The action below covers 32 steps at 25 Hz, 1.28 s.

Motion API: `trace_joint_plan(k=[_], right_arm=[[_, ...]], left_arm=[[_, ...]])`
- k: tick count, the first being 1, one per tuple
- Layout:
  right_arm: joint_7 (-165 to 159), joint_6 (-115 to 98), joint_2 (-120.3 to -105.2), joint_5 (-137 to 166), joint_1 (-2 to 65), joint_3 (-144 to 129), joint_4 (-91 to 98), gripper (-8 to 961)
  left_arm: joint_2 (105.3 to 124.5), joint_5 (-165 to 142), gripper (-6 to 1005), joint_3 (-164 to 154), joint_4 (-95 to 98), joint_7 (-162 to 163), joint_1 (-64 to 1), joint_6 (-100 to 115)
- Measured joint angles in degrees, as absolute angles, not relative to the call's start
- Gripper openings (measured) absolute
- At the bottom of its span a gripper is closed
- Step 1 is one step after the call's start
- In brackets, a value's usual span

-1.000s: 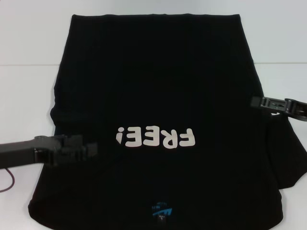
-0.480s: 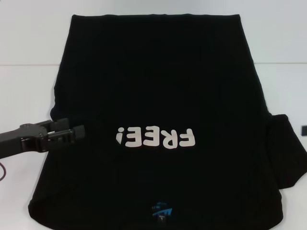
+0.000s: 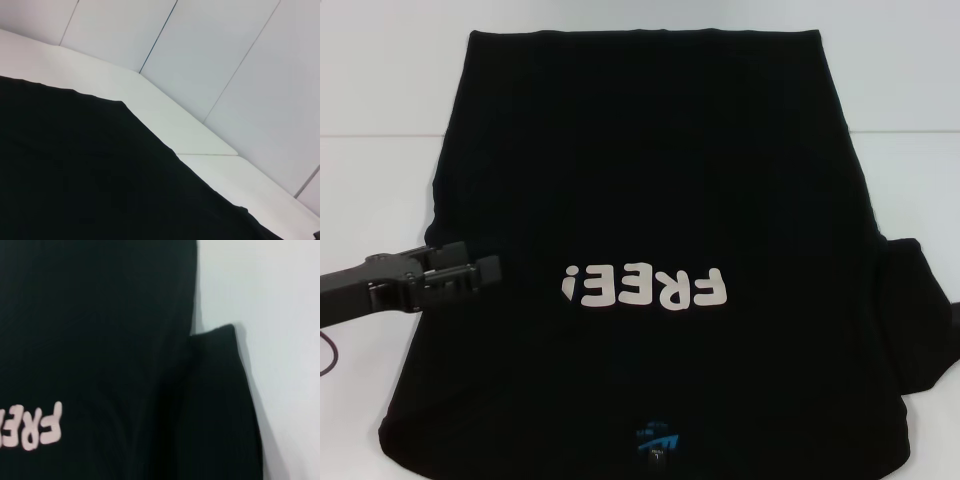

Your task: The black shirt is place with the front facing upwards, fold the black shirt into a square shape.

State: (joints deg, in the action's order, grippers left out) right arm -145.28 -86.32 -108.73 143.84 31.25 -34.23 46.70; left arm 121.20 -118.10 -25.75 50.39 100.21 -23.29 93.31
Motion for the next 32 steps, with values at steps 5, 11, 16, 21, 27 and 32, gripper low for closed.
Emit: trace_joint_plan(k=[5,11,16,21,27,32], right_arm=[[-144.57,-84.31,-109.98,144.82,31.36,-34.31,46.39,897],[-143.64,-82.61,-110.43,145.11,31.76,-34.62,44.54,896],[-143.46,-81.63,-110.96,145.11,32.03,-34.81,44.43,895],[-142.43,-81.29,-111.33,145.08,33.20,-34.81,43.15,893],[-142.09,-81.25,-111.35,144.48,34.43,-34.45,42.08,892],[-142.94,-81.24,-111.32,144.51,34.62,-34.63,41.84,891]], left_arm=[[121.27,-117.27,800,-25.75,50.38,100.27,-23.05,93.32],[121.38,-116.49,798,-25.75,50.36,100.30,-22.82,93.49],[121.38,-116.45,799,-25.75,50.36,100.40,-22.79,93.40],[121.38,-116.45,799,-25.75,50.36,100.62,-22.76,93.30],[121.38,-116.45,800,-25.71,50.36,100.79,-22.76,93.30],[121.37,-116.45,800,-24.59,50.36,100.81,-22.69,93.33]])
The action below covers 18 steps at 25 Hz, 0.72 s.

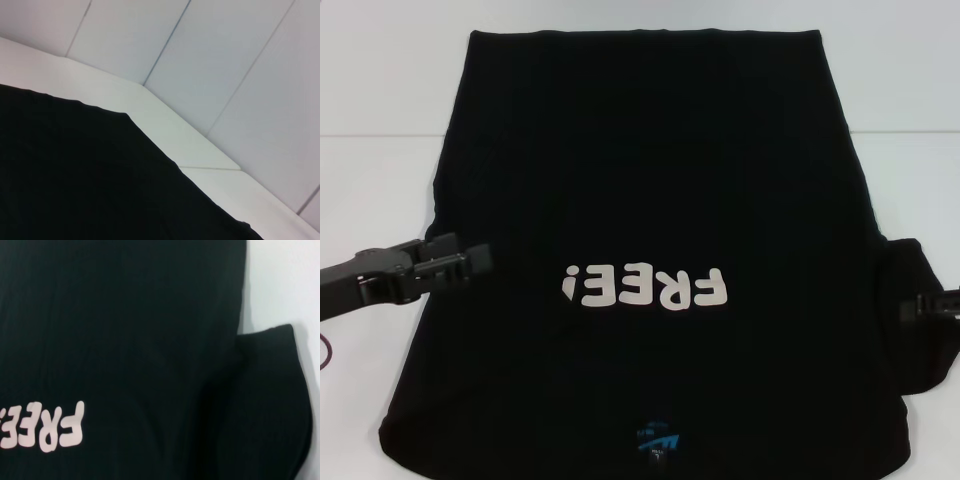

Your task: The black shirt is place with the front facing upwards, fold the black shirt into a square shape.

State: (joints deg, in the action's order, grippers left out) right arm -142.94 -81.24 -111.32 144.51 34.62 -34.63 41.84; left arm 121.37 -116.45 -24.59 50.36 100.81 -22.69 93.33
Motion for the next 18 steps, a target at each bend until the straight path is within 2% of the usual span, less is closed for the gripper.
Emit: trace_joint_plan(k=[7,18], right_arm=[[-143.27,-81.27,-111.16,145.07,34.71,-35.04,41.60,889],[-143.45,-81.17,-110.73,145.19,34.62,-36.41,41.57,455]], left_arm=[[121.37,-116.45,799,-23.56,50.36,100.81,-22.67,93.35],[121.37,-115.61,799,-23.37,50.36,100.89,-22.56,93.74]])
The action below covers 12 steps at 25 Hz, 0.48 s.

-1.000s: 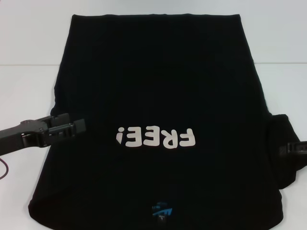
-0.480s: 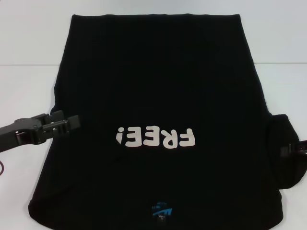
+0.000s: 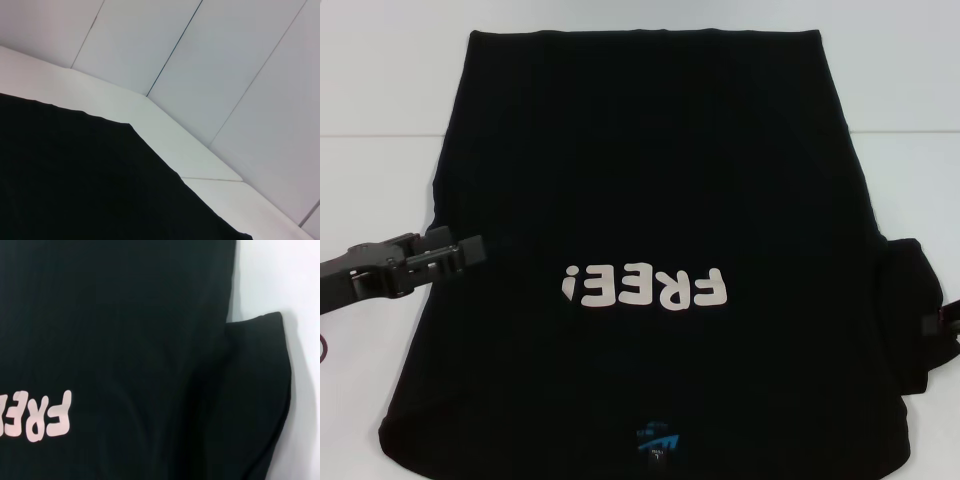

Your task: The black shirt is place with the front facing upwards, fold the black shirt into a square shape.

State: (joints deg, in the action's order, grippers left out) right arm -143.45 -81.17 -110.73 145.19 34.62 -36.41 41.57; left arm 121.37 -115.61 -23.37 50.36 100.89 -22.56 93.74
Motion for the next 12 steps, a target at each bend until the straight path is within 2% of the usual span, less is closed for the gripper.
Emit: trace_joint_plan(k=[5,8,12], right_arm=[[-143.47,-81.05,-110.65,146.23,34.39,-36.70,41.57,208],[-143.59,-80.97,-110.65,147.36,34.31,-36.54,41.65,24],[-144.92,-79.26,-110.62,147.52,33.46,-36.36,43.53,21]], left_arm=[[121.42,-115.36,798,-23.01,50.31,100.97,-22.57,93.90],[121.43,-115.17,798,-22.77,50.29,101.02,-22.56,94.13],[121.46,-115.08,798,-22.72,50.27,101.08,-22.39,94.52]])
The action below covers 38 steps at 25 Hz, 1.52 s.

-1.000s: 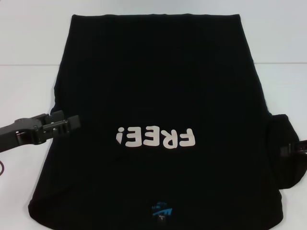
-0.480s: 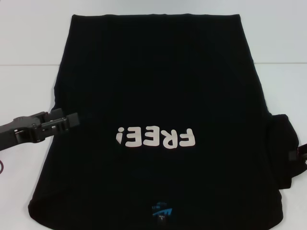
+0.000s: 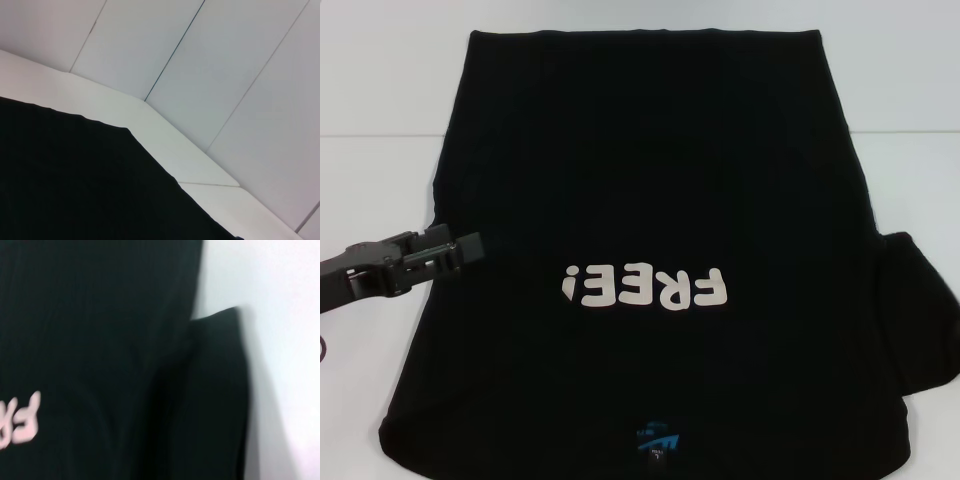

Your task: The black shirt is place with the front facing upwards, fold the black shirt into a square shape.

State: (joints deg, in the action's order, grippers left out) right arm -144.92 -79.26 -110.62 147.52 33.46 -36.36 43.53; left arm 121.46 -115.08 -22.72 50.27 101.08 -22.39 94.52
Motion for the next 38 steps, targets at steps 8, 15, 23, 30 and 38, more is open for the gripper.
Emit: trace_joint_plan(k=[8,15,23,30,38], right_arm=[[-146.49,-76.28,-109.14,147.57,32.67,-35.09,44.58,18],[-146.51,-75.59,-108.24,147.58,32.54,-32.08,45.01,23],[-146.24,-76.00,-108.00,147.60,32.91,-31.39,45.25,30],[-145.58,-78.45,-107.75,146.21,32.78,-29.03,46.77,35],[-143.33,-87.77,-109.56,140.85,36.46,-30.76,46.84,41]], left_arm=[[121.10,-113.68,798,-19.36,49.63,101.76,-21.86,96.44],[120.93,-113.61,799,-15.89,49.48,102.24,-21.81,98.39],[120.93,-113.61,799,-15.34,49.38,102.48,-21.79,98.65],[120.71,-113.62,799,-15.29,48.82,102.79,-21.79,98.69],[120.67,-113.37,799,-15.29,48.77,103.25,-21.93,98.33]])
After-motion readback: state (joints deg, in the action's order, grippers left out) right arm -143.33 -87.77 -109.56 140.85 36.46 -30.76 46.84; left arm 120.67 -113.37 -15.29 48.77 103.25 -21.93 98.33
